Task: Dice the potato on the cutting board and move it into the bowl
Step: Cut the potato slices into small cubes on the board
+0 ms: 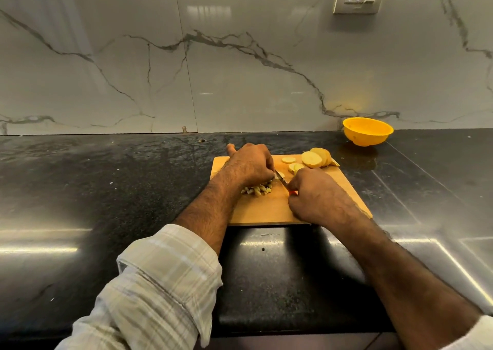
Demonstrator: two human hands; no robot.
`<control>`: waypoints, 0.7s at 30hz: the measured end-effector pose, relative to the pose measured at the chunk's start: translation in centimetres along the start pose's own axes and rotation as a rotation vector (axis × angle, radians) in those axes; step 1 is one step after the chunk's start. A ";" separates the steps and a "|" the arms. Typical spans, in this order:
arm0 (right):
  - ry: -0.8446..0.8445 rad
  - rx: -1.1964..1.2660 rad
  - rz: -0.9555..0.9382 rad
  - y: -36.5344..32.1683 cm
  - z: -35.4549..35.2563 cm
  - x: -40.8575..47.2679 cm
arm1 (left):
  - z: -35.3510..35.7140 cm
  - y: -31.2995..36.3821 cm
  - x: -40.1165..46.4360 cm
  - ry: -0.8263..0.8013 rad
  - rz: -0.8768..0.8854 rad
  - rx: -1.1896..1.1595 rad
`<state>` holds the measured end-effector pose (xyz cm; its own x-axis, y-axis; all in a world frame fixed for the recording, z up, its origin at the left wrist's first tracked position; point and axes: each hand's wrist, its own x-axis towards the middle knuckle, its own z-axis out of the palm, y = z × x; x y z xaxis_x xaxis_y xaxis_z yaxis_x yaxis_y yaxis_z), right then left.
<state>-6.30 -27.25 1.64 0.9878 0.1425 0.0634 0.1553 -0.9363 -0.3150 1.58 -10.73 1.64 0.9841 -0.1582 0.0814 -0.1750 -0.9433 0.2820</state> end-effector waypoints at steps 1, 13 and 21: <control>-0.016 0.003 -0.006 0.4 -0.3 -0.4 | 0.1 -0.1 0.0 0.000 0.003 -0.005; 0.083 0.145 -0.054 0.4 0.6 0.6 | -0.5 -2.8 -0.1 0.332 0.078 -0.119; 0.063 0.312 -0.128 -0.2 0.3 0.8 | -0.9 -4.6 0.6 0.486 -0.010 -0.219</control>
<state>-5.56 -26.89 1.41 0.9586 0.2231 0.1768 0.2846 -0.7671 -0.5749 2.99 -6.23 1.30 0.8664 0.0530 0.4965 -0.2194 -0.8527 0.4740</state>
